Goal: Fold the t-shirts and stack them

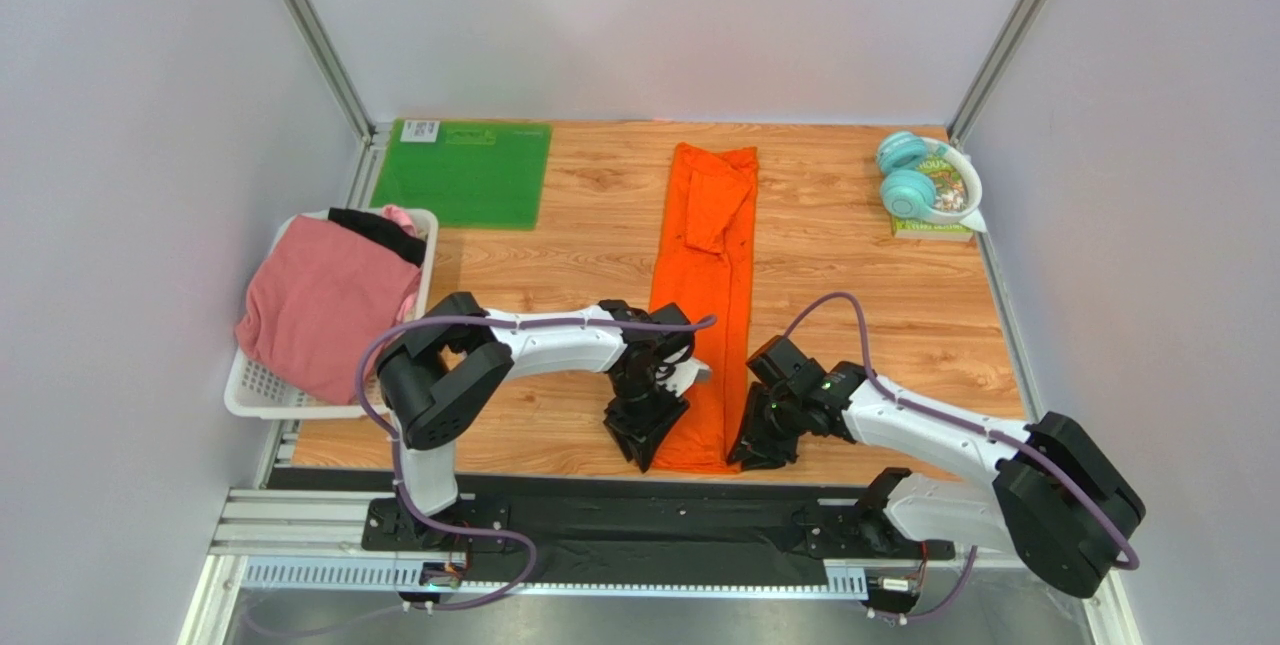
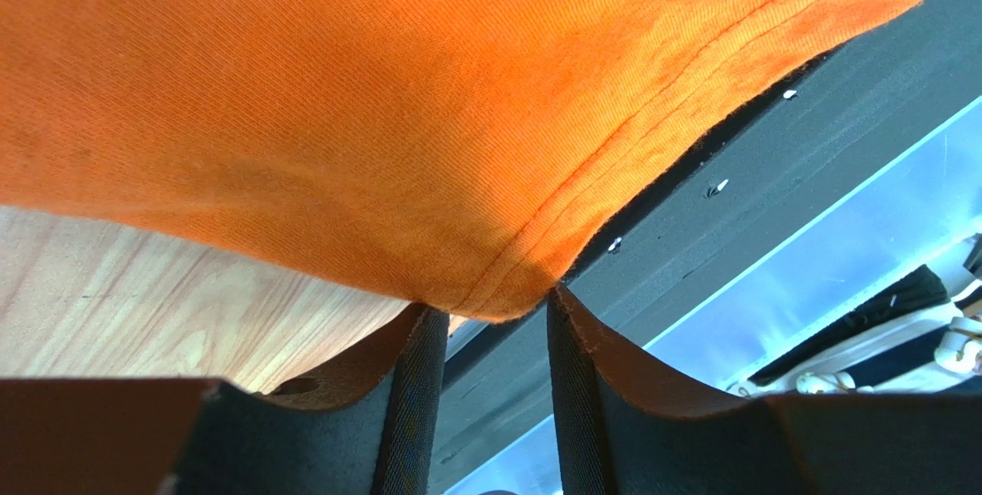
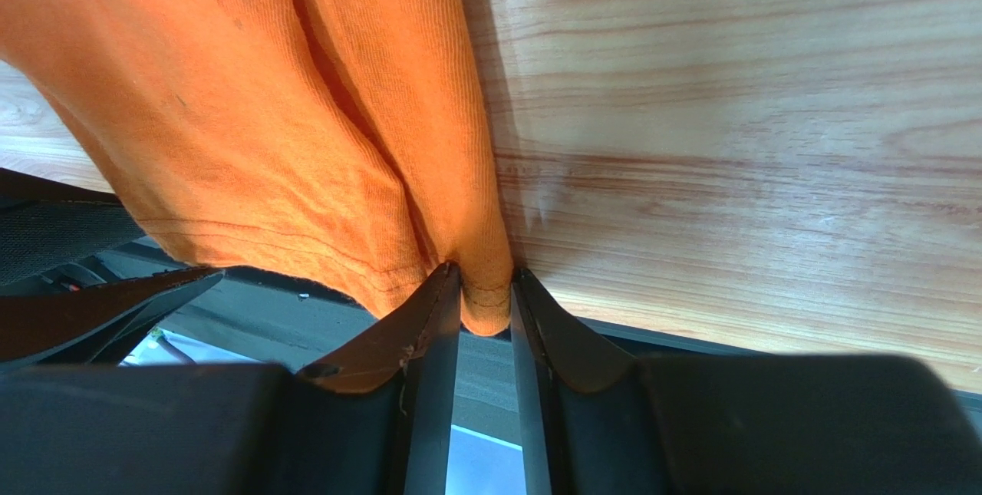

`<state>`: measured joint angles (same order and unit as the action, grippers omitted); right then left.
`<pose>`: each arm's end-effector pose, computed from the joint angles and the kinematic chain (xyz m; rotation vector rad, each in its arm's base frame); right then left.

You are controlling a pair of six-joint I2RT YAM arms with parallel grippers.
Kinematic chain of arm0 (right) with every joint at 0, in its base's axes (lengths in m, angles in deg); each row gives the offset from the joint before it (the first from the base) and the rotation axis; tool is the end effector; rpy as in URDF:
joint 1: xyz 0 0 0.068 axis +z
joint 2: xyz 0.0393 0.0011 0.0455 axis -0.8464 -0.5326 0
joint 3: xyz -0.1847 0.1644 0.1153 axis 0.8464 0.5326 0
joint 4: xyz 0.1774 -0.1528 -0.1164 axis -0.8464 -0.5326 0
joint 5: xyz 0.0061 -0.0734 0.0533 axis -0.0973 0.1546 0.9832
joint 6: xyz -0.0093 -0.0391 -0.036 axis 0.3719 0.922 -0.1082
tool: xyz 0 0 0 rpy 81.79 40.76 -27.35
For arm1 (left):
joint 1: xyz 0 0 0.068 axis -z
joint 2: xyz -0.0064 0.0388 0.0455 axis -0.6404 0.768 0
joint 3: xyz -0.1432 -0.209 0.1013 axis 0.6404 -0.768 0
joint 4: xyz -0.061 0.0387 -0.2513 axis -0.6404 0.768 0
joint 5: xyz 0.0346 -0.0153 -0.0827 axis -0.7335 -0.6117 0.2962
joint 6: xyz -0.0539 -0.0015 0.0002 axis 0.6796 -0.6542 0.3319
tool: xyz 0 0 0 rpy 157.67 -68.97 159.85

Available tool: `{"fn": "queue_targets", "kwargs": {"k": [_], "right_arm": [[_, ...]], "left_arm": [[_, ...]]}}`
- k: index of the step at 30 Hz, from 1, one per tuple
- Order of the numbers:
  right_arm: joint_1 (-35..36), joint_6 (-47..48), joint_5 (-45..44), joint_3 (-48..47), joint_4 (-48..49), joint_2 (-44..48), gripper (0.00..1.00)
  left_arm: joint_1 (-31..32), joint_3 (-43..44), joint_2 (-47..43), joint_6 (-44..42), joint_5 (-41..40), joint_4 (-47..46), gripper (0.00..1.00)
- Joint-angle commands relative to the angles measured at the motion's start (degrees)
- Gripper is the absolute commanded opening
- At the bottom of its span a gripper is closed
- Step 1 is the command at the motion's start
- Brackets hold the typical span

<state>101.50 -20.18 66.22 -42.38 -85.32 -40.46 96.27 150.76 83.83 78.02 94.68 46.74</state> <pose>0.1203 0.1255 0.1425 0.4027 3.0510 0.5732 0.1657 -0.2771 0.1419 -1.0416 -2.6808 0.5625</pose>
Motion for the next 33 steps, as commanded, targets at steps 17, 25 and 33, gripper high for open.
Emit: {"fn": "queue_targets", "kwargs": {"k": [17, 25, 33], "right_arm": [[-0.18, 0.15, 0.56, -0.31, 1.74, -0.97, 0.0], [-0.18, 0.77, 0.39, -1.53, -0.27, 0.07, 0.0], [-0.18, 0.59, 0.91, -2.33, -6.07, 6.66, 0.0]], "left_arm": [[0.51, -0.64, 0.66, -2.5, 1.71, -2.12, 0.1], [0.24, 2.96, -0.65, -6.54, 3.54, 2.44, 0.0], [0.24, 8.41, 0.84, -14.55, 10.93, 14.65, 0.0]]}}
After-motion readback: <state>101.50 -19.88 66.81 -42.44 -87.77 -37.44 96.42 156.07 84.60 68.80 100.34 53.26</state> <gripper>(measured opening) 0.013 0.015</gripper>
